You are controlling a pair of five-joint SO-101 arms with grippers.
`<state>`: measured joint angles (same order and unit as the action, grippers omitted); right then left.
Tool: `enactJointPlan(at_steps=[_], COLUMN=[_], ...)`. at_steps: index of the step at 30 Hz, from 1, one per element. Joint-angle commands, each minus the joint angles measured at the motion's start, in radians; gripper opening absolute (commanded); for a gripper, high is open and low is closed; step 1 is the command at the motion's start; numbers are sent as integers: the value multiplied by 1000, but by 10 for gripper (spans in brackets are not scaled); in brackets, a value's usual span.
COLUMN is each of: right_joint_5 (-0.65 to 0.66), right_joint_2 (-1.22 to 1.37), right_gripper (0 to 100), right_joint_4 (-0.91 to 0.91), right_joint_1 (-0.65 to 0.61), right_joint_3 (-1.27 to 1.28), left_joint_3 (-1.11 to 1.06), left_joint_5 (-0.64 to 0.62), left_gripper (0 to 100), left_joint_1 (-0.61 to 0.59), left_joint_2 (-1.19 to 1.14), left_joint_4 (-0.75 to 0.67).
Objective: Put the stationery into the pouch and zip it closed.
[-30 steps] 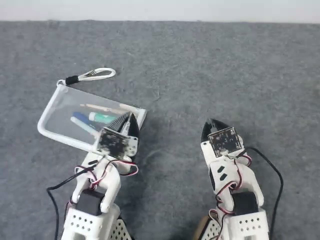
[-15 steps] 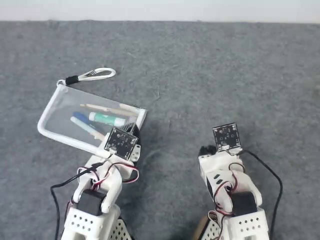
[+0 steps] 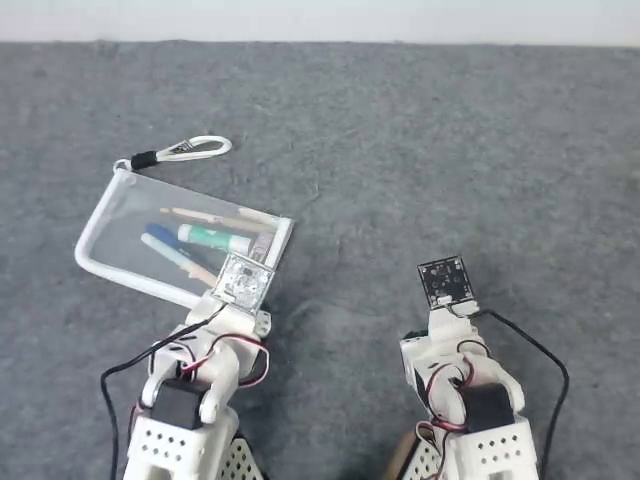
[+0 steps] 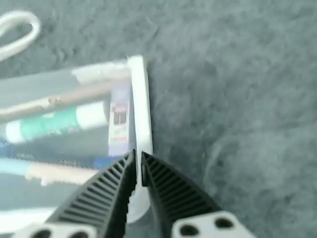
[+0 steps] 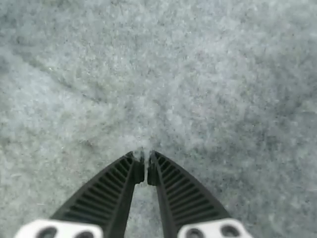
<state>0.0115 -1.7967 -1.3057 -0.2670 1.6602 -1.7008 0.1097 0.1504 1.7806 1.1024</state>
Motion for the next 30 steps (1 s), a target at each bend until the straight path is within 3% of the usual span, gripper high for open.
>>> enactJointPlan(at_steps=[1,5,30], right_joint_5=[-6,-6,-6], right_joint_2=[-19,-19,-19], right_gripper=[6,6,6], right_joint_4=[-5,-5,-5], right_joint_1=[2,2,2], right_joint_3=[23,23,23], left_joint_3=[15,15,15], left_joint_5=[6,6,-46], left_gripper=[13,13,11], left_joint_1=[2,0,2], left_joint_2=[9,11,12], left_joint_4=[77,140,146])
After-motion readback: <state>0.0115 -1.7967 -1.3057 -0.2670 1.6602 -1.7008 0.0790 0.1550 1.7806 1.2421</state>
